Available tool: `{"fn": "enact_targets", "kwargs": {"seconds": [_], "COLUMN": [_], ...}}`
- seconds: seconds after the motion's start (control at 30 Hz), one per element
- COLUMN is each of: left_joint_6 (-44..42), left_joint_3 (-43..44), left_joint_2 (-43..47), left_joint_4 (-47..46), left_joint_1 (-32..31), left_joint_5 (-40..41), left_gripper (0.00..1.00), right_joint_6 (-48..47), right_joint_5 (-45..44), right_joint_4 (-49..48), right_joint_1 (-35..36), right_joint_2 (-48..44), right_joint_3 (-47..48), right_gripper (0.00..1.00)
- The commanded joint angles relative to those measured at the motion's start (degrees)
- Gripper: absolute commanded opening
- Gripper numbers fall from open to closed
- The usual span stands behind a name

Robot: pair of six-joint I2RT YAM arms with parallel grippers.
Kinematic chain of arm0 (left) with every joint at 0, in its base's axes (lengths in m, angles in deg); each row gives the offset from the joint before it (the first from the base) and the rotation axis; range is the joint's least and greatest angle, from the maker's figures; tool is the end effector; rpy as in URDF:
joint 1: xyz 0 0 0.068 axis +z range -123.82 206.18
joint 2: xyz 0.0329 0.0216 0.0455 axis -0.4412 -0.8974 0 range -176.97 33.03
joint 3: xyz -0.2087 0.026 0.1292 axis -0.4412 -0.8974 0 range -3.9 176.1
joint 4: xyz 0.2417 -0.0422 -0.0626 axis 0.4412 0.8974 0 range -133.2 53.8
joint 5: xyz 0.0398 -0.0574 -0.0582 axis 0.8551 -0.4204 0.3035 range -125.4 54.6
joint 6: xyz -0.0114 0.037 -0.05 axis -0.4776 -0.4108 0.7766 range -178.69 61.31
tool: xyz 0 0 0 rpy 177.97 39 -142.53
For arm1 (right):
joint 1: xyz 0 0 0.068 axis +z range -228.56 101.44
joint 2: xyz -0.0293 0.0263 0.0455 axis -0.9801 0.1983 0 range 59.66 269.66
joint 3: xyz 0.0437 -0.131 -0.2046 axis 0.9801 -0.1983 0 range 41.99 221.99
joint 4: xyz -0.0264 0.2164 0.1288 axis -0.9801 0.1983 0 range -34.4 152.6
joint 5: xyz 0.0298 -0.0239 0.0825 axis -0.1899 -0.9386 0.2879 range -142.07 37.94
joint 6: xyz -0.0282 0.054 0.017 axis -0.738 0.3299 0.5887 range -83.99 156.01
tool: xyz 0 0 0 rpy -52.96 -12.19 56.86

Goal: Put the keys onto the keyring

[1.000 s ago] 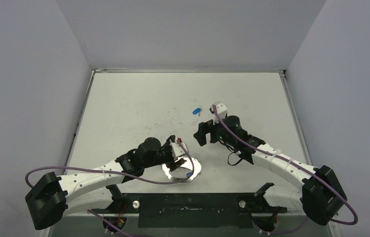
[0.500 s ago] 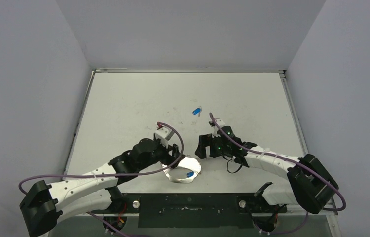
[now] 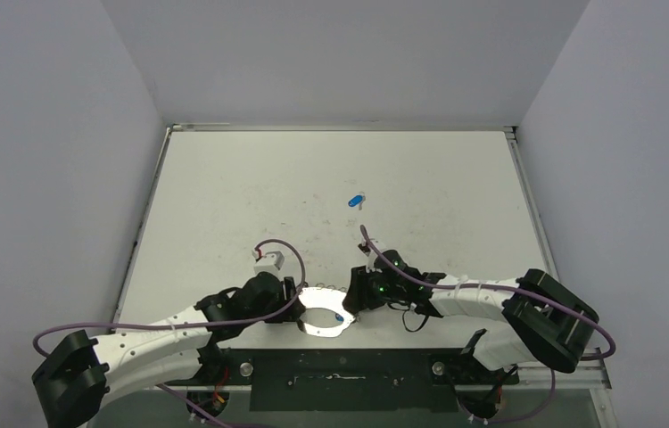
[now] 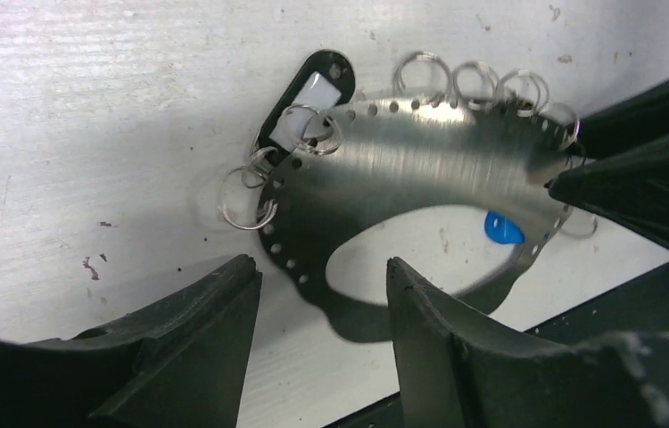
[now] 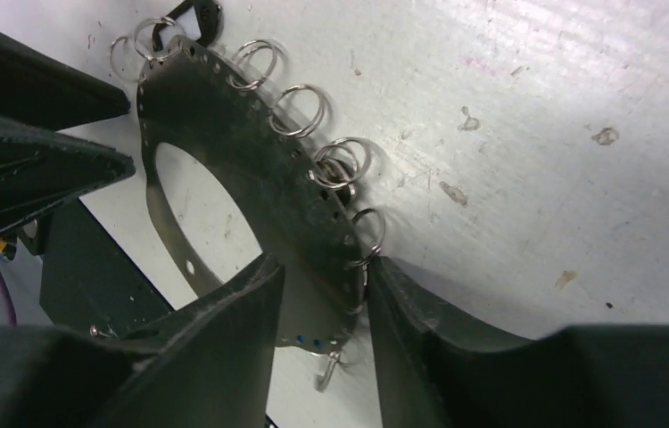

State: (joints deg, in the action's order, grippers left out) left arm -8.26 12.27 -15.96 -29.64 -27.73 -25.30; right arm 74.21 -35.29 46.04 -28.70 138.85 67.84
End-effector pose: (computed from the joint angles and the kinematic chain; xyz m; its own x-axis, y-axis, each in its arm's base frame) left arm 0.1126 -0.1400 0.1266 -0.8300 -0.1497 -0.5373 0.1327 0.8827 -0.4509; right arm 0.1515 0.2014 0.1093 -0.8863 -0.1326 -0.4438 -0.4049 0.6870 0.6034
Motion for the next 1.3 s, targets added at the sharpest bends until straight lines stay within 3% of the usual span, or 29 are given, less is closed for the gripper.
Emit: {"fn": "enact_targets", "kwargs": {"seconds": [0.0,0.17,0.33,0.5,0.57,0.73,0.9,1.07,1.27], "left_joint_6": [2.72,-2.13,-14.06,-26.16,-28.93,-31.04,-32.07,-31.56,-29.36], "left_joint_3": [0.39,0.92,6.52,17.83,20.87,20.83,16.42,9.65,1.12], "left_joint_2": [-3.08,-10.07,-21.88,-33.28,-33.97,-27.21,-16.49,-4.95,8.07], "left_joint_4": [-3.28,-14.66,-26.29,-26.70,-25.28,-23.06,-19.66,-18.42,-18.74], "left_joint_1": [0.45,3.43,10.03,15.95,16.33,16.38,16.41,16.40,16.33], "left_joint_5": [3.85,4.86,-3.46,-16.41,-17.94,-17.46,-16.73,-17.09,-18.56], "left_gripper": [0.51,0.39,0.37,0.40,0.42,0.50,0.52,0.53,0.52], "right_joint_6": [5.57,8.51,9.34,9.01,7.78,1.03,-9.17,-24.64,-49.28], "right_joint_5": [1.53,1.94,2.25,2.28,0.58,-6.05,-9.80,-9.68,-0.94], "right_joint_4": [1.56,3.13,-1.76,-5.91,-3.41,8.35,16.86,12.94,1.01], "right_joint_1": [1.45,3.98,8.72,12.16,12.49,11.79,9.05,7.85,8.58], "right_joint_2": [-0.49,-3.72,-0.32,6.16,5.11,-3.09,-11.67,-18.56,-18.89], "right_joint_3": [-3.06,-3.33,-1.15,3.62,5.65,7.86,7.63,3.32,-2.23], "right_gripper": [0.37,0.35,0.34,0.41,0.50,0.73,0.79,0.81,0.81]}}
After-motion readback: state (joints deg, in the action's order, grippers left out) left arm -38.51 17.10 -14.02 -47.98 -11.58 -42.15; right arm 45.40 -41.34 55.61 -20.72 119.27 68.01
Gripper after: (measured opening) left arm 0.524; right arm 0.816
